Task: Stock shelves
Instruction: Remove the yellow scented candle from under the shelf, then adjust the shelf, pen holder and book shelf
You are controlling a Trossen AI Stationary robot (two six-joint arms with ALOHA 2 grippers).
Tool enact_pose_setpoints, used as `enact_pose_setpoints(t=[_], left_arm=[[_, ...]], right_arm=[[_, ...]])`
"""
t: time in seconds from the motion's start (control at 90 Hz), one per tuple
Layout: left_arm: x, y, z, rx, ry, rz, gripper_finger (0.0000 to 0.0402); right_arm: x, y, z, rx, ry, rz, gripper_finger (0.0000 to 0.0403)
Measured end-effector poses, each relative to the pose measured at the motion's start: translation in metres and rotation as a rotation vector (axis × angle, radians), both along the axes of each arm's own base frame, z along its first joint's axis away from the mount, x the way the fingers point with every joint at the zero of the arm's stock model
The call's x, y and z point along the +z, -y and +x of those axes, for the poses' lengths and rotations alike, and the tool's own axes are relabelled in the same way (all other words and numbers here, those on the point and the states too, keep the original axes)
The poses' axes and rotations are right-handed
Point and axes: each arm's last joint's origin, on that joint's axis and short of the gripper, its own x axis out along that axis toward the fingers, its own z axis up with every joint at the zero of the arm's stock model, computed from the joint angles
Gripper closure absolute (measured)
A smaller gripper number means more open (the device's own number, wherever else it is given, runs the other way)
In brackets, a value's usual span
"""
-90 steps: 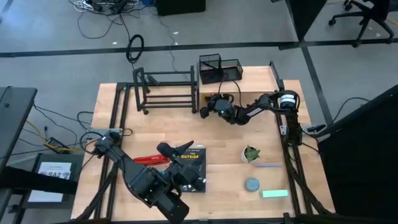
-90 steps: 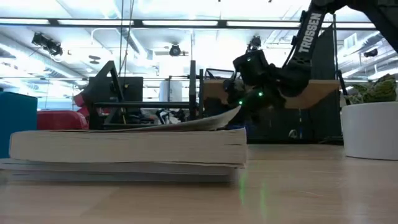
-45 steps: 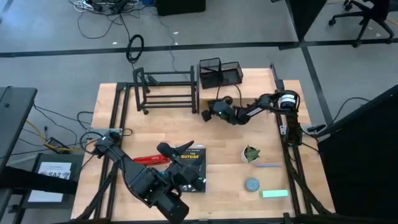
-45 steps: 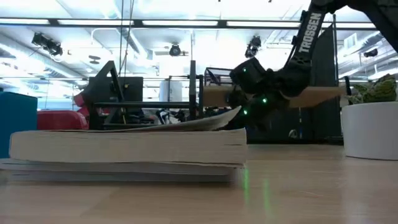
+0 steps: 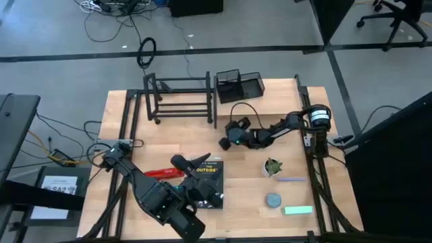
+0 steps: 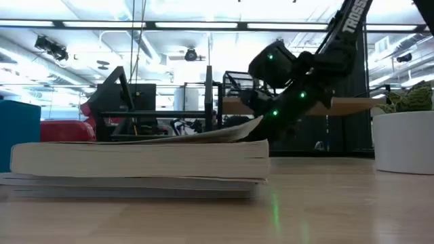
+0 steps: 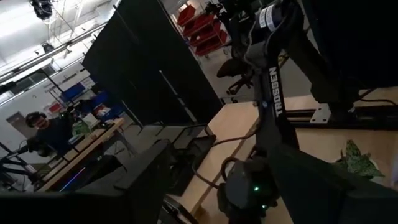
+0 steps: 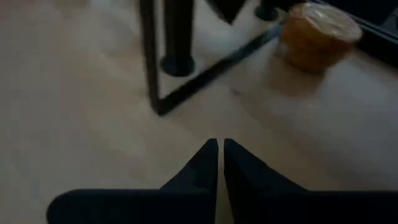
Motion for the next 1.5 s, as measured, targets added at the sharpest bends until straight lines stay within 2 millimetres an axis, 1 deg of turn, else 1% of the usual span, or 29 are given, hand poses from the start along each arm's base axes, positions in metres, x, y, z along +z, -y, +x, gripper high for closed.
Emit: enact_pose_setpoints(t=[0.111,0.2,0.289,0.367,0.467,0.533,0.6,0.7,0.789,0.844,0.922,1.011,1.089,1.156,1.244,1.322,1.378,1.5], left_arm=[[0.0,0.0,0.0,-0.001,-0.004,0.001,0.0154],[0.0,0.0,0.0,-0.002,-0.007,0.003,0.0154],[0.0,0.0,0.0,-0.003,-0.009,0.003,0.0154],[0.0,-0.001,0.0,-0.001,-0.01,0.003,0.0154],[0.0,-0.004,0.002,0.009,-0.011,0.004,0.0154],[0.0,-0.007,0.004,0.017,-0.012,0.005,0.0154],[-0.001,-0.01,0.006,0.025,-0.013,0.005,0.0154],[0.0,-0.014,0.009,0.037,-0.011,0.005,0.0154],[0.0,-0.016,0.011,0.045,-0.008,0.002,0.0154],[0.0,-0.017,0.012,0.049,-0.008,0.001,0.0154],[0.0,-0.018,0.012,0.051,-0.007,0.001,0.0154],[0.0,-0.018,0.012,0.05,-0.003,-0.002,0.0154],[0.0,-0.017,0.012,0.05,0.004,-0.008,0.0154],[0.001,-0.017,0.013,0.05,0.013,-0.015,0.0154],[0.001,-0.017,0.013,0.045,0.012,-0.022,0.0154],[0.0,-0.016,0.013,0.039,0.021,-0.043,0.0154],[0.0,-0.015,0.013,0.034,0.029,-0.059,0.0154],[0.0,-0.014,0.012,0.029,0.038,-0.069,0.0154]], right_arm=[[-0.001,-0.002,-0.001,-0.006,-0.008,0.011,0.0392],[0.007,-0.012,-0.001,0.045,-0.015,-0.001,0.0377],[0.028,-0.03,-0.004,0.144,-0.024,-0.011,0.0362],[0.05,-0.051,-0.015,0.229,-0.066,-0.023,0.0354],[0.088,-0.075,-0.038,0.329,-0.089,-0.052,0.0353],[0.115,-0.081,-0.06,0.348,-0.095,-0.07,0.0356],[0.139,-0.07,-0.086,0.272,-0.101,-0.088,0.0363],[0.167,-0.032,-0.128,0.056,-0.093,-0.076,0.0378],[0.18,0.003,-0.16,-0.114,-0.088,-0.044,0.0395],[0.185,0.021,-0.173,-0.163,-0.088,-0.022,0.04],[0.187,0.045,-0.181,-0.168,-0.097,0.006,0.0399],[0.185,0.072,-0.182,-0.14,-0.092,0.038,0.04],[0.176,0.093,-0.18,-0.125,-0.11,0.078,0.0402],[0.166,0.106,-0.177,-0.119,-0.142,0.118,0.0402],[0.156,0.112,-0.174,-0.087,-0.169,0.18,0.0403],[0.155,0.106,-0.173,-0.029,-0.161,0.237,0.0403],[0.158,0.095,-0.174,0.014,-0.152,0.293,0.0403],[0.166,0.056,-0.185,0.15,-0.134,0.438,0.0403]])
